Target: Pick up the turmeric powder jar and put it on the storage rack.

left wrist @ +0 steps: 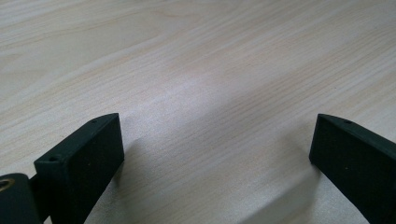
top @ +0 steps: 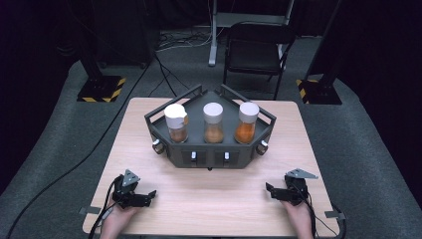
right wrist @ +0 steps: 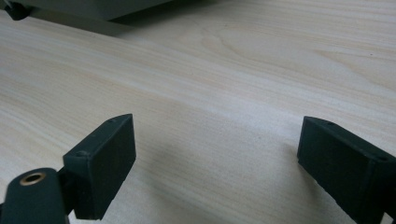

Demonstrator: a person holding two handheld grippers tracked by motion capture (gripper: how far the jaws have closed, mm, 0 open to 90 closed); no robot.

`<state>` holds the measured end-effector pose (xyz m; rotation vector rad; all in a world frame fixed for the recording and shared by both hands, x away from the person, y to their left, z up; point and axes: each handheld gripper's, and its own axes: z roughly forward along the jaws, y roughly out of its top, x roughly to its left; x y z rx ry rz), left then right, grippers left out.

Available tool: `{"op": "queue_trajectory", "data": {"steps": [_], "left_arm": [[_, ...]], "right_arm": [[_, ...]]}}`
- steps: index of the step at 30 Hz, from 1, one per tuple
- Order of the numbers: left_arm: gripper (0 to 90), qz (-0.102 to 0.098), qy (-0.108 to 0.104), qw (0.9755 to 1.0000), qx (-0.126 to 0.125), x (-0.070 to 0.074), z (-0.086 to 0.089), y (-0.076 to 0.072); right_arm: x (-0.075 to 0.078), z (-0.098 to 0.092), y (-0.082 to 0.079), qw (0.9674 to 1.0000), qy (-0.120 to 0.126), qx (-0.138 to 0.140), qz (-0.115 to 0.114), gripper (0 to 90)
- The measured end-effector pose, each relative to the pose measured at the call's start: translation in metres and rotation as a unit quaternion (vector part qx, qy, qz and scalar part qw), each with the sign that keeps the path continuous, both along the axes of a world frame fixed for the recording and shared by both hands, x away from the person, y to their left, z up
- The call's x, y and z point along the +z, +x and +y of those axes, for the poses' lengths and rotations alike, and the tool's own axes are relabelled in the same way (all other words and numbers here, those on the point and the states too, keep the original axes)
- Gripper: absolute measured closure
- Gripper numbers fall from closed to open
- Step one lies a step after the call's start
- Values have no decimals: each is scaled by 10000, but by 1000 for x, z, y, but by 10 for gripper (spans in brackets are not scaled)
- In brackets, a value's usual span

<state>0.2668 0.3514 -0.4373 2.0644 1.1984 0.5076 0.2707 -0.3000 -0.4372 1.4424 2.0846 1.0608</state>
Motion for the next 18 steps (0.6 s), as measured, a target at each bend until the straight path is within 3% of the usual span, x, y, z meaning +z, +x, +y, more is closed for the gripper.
{"op": "queue_trajectory", "data": {"steps": [7, 12, 18], "left_arm": [[26, -2, 0, 10000, 1, 0, 0, 0], [26, -1, 0, 10000, 0, 0, 0, 0], [26, -1, -1, 10000, 0, 0, 0, 0]], "right_arm": [[1, 6, -8, 9999, -161, 41, -3, 97], [4, 20, -13, 9984, -555, 52, -32, 94], [3, 23, -17, 9984, -563, 33, -37, 94]]}}
